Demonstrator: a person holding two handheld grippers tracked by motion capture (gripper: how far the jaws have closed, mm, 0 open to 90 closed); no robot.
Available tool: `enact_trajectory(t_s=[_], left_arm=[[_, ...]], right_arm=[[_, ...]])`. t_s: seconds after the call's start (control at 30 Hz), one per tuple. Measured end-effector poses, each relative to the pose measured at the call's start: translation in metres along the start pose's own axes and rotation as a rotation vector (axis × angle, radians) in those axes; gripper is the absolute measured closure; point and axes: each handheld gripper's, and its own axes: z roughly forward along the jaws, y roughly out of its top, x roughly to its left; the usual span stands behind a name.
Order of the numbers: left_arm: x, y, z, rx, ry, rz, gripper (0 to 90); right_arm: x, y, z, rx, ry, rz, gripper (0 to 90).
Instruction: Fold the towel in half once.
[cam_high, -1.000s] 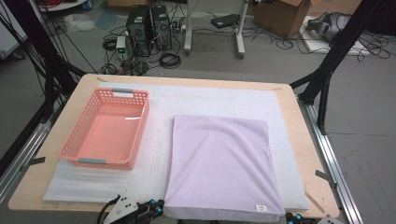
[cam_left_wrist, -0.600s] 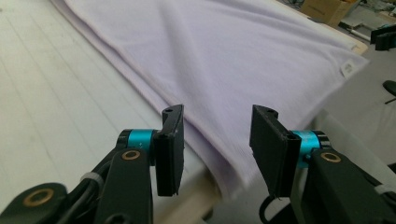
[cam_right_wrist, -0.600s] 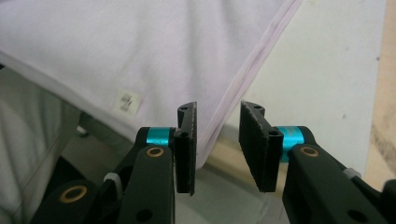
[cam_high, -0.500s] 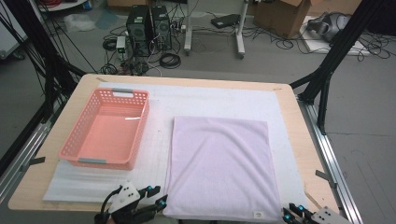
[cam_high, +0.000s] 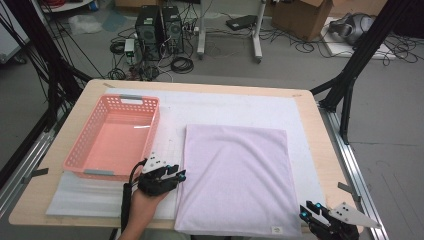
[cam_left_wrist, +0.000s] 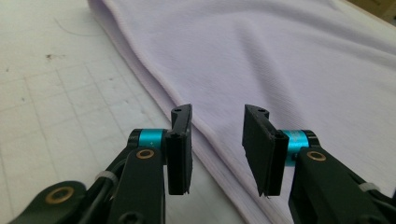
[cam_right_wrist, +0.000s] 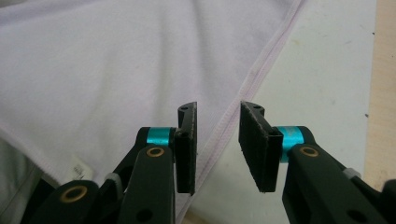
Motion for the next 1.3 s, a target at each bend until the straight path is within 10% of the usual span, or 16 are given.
enact_trajectory(t_s=[0.43,0.6,0.73,1.3], left_arm=[[0.008,0.019,0.041,0.091,0.074,0.063,69.2],[0.008,0.021,0.042,0.092,0.099,0.094,84.3],[0.014,0.020,0.036,0.054,0.180,0.026,86.9],[0.028,0.029,0.041,-0.058,0.104,-0.055,47.6]], right_arm=[[-0.033,0.020,0.025,-0.007,0.027,-0.002,69.7],[-0.040,0.025,0.033,-0.001,0.034,-0.011,72.1],[-0.044,0.025,0.036,0.003,0.030,-0.008,72.2],[-0.057,0.032,0.046,-0.010,-0.018,0.031,59.6]])
